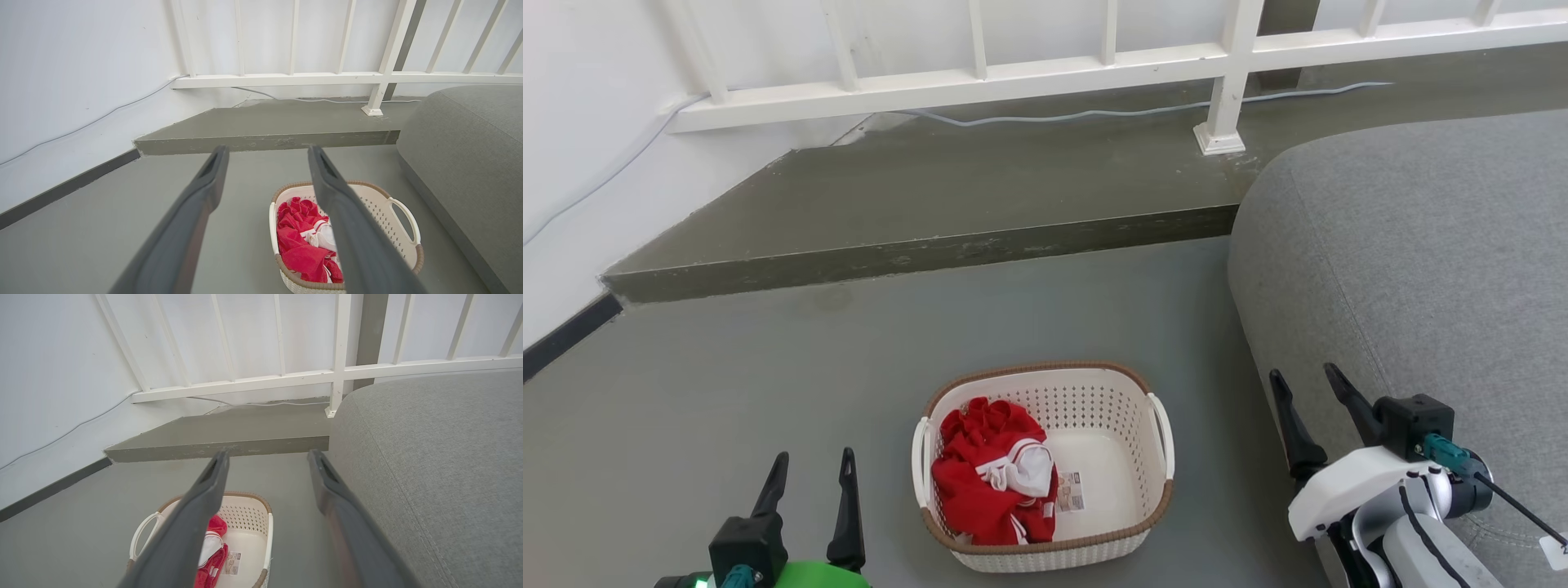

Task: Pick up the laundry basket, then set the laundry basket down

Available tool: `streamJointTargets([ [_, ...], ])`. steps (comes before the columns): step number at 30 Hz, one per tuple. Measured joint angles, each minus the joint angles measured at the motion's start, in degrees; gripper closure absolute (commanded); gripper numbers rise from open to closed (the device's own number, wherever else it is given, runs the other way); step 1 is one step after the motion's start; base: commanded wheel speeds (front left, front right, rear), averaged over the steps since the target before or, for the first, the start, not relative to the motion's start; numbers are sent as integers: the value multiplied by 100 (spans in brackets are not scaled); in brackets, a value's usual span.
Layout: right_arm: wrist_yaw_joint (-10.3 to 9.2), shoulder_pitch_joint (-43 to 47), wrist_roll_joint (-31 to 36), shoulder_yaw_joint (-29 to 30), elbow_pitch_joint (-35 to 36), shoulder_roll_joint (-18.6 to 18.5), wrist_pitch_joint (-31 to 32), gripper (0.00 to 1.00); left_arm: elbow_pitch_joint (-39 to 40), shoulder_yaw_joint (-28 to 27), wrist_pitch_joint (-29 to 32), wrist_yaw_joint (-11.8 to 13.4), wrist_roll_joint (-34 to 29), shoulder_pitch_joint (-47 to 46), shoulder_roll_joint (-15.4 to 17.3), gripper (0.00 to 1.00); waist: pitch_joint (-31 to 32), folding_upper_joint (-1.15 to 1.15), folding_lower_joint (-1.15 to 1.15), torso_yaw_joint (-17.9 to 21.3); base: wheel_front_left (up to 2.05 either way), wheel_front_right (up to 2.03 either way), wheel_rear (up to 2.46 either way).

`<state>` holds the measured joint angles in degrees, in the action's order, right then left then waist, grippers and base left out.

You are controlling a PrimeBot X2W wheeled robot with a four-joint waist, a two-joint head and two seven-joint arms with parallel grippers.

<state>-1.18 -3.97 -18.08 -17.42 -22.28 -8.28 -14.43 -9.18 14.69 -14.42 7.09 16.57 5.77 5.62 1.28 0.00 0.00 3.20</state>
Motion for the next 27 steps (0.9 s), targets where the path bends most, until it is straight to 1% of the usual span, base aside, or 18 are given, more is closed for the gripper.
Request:
streamJointTargets([
  [4, 0, 5, 12, 13, 44, 5, 0, 0, 55, -27, 0, 0, -16, 27, -55, 0, -5, 0, 0, -5, 0, 0, 0],
  [27, 1, 93, 155, 60, 132, 32, 0, 0, 141, -124, 0, 0, -65, 151, -127, 0, -41, 0, 0, -42, 0, 0, 0],
])
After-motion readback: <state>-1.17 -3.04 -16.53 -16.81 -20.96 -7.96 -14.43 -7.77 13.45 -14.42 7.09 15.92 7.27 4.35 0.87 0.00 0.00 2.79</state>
